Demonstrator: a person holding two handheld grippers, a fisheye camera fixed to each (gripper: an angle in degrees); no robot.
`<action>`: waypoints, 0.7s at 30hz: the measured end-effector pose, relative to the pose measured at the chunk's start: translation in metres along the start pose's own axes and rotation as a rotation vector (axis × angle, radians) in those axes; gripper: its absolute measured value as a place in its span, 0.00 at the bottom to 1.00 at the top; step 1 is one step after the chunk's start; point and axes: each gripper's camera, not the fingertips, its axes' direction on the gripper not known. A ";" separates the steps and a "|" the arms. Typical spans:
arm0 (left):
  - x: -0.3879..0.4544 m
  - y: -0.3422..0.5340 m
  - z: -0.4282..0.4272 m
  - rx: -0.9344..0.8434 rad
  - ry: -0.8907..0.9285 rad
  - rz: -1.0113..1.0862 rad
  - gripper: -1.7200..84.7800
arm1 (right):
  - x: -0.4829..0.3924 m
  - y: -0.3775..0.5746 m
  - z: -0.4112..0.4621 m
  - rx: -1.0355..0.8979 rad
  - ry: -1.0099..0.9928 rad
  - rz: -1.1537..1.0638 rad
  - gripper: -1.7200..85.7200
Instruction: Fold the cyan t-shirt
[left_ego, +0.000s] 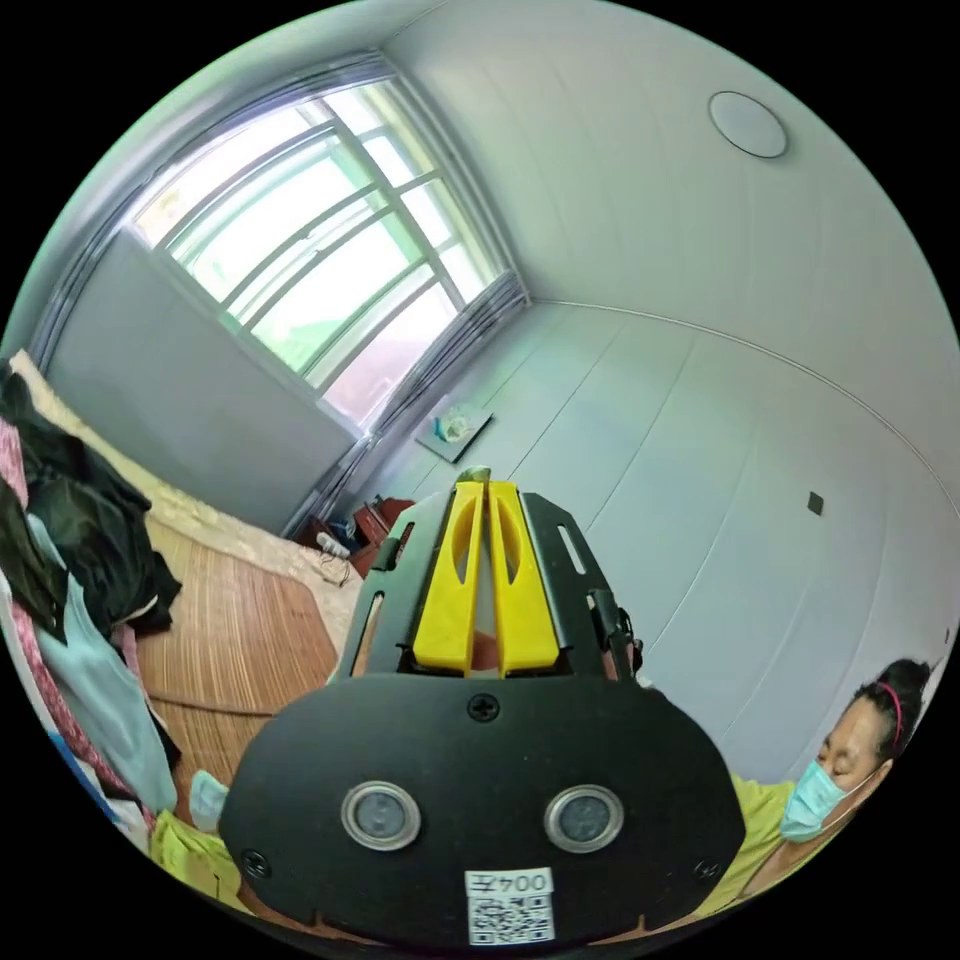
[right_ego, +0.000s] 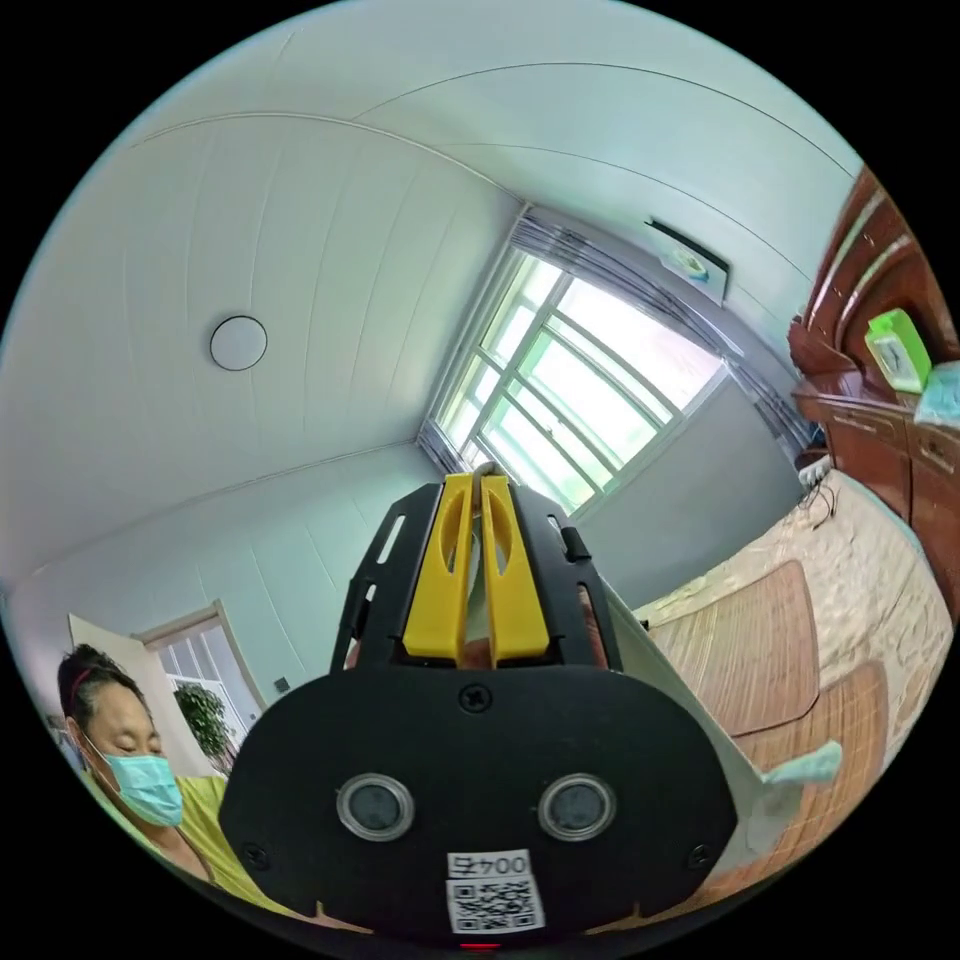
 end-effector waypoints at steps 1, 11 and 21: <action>0.000 0.004 -0.012 0.022 0.032 0.021 0.03 | 0.003 -0.002 -0.004 -0.004 -0.006 -0.017 0.01; -0.071 0.176 -0.176 -0.139 0.064 0.102 0.03 | 0.051 0.075 -0.112 -0.251 -0.057 -0.057 0.01; -0.313 0.485 -0.313 -0.460 -0.044 -0.465 0.03 | 0.271 0.325 -0.321 -0.437 0.114 0.527 0.02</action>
